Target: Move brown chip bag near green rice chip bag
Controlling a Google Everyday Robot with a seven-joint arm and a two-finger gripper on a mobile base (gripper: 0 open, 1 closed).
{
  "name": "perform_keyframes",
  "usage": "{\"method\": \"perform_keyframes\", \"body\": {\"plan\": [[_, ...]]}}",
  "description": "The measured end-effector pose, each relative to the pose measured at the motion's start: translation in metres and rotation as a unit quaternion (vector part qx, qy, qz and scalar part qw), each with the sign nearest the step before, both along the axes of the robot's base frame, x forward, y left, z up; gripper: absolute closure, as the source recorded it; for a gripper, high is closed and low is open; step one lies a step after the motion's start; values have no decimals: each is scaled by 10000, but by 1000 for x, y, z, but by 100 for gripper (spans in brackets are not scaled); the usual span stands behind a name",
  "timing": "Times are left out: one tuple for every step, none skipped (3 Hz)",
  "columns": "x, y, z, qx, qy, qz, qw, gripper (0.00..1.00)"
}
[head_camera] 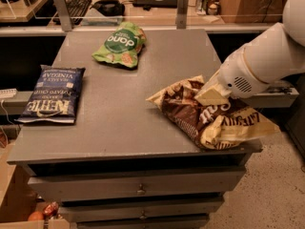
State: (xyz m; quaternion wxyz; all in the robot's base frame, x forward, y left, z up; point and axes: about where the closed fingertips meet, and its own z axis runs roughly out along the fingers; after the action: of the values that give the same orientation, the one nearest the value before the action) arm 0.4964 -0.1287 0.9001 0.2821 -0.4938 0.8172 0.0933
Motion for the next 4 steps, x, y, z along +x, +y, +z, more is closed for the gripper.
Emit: {"method": "perform_keyframes", "body": {"plan": [[18,-3,23,-56,-316,-17,9995,100],[48,-22,91,-248,-1099,-188,9935,100],[50,-21,91,-233,-1126,-211,9931,100],[56,-21,92,-192,-1198,-271,9922,100]]}}
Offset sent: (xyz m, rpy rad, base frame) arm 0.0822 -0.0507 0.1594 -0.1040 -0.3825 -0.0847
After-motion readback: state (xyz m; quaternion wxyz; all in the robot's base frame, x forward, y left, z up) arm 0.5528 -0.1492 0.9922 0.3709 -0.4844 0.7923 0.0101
